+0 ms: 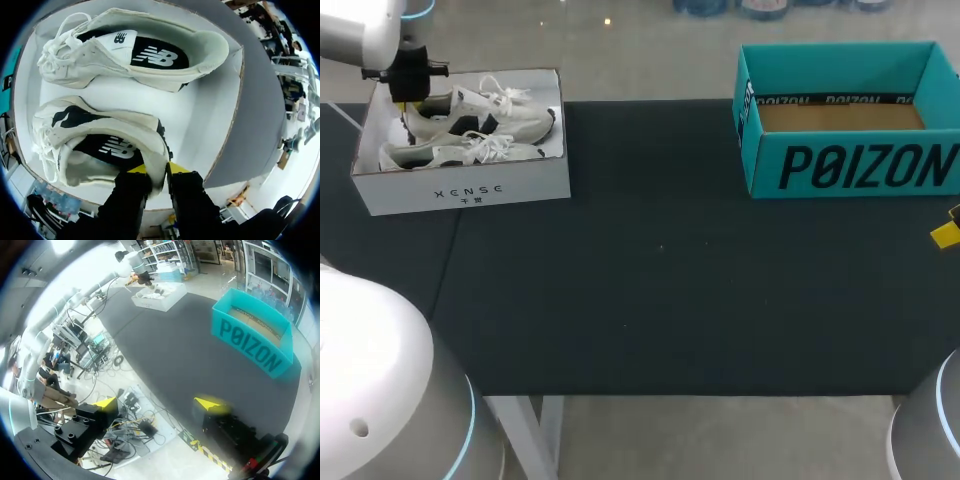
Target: Take the shoe out of the shoebox, open the shoe tongue, remove and reinsert the insole, then place the shoe into the shoebox
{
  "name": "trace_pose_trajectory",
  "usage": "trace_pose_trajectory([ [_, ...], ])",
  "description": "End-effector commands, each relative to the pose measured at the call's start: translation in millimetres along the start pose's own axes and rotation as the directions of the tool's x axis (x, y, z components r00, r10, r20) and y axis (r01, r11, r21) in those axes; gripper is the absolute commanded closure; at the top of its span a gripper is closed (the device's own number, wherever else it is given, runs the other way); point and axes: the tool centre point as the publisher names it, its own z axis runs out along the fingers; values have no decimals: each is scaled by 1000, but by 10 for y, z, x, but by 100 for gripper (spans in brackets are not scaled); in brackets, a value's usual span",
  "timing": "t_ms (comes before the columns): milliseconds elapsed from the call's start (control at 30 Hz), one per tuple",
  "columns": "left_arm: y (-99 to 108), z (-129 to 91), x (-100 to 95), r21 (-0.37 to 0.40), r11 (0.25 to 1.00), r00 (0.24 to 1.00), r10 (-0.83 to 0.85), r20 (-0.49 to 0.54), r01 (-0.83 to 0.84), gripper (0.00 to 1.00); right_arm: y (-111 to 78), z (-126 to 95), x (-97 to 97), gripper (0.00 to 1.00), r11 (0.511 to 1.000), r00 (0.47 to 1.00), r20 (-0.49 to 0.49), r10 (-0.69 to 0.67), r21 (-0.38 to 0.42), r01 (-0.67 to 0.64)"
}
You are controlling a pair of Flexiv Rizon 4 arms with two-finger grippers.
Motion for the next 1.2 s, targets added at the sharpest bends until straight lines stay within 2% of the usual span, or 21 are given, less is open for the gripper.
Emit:
trace_pose_trajectory([
  [33,-49,-171,73,-20,1000,1000,-11,28,12,0,5,7,-11,0,1000,1000,0,1,3,-1],
  [200,-63,-587,76,-61,997,997,-31,77,36,0,5,7,-11,0,1000,1000,0,1,3,-1],
  [333,-191,-962,11,-79,994,993,-71,91,78,0,5,7,-11,0,1000,1000,0,1,3,-1],
  [433,-364,-1185,-49,-83,992,989,-87,117,97,0,5,7,-11,0,1000,1000,0,1,3,-1],
  [667,-1050,-1705,-293,-84,993,983,-70,172,85,0,5,7,-11,0,1000,1000,0,1,3,-1],
  [800,-1311,-1876,-383,-96,993,980,-55,190,74,0,5,7,-11,0,1000,1000,0,1,3,-1],
  [933,-1487,-2020,-401,-68,995,972,-60,228,77,0,5,7,-11,0,1000,1000,0,1,3,-1],
  [1067,-1531,-2063,-412,-31,997,976,-70,204,78,0,5,7,-11,0,1000,1000,0,1,3,-1],
  [1200,-1531,-2063,-412,-31,997,976,-70,204,78,0,5,7,-11,0,1000,1000,0,1,3,-1],
])
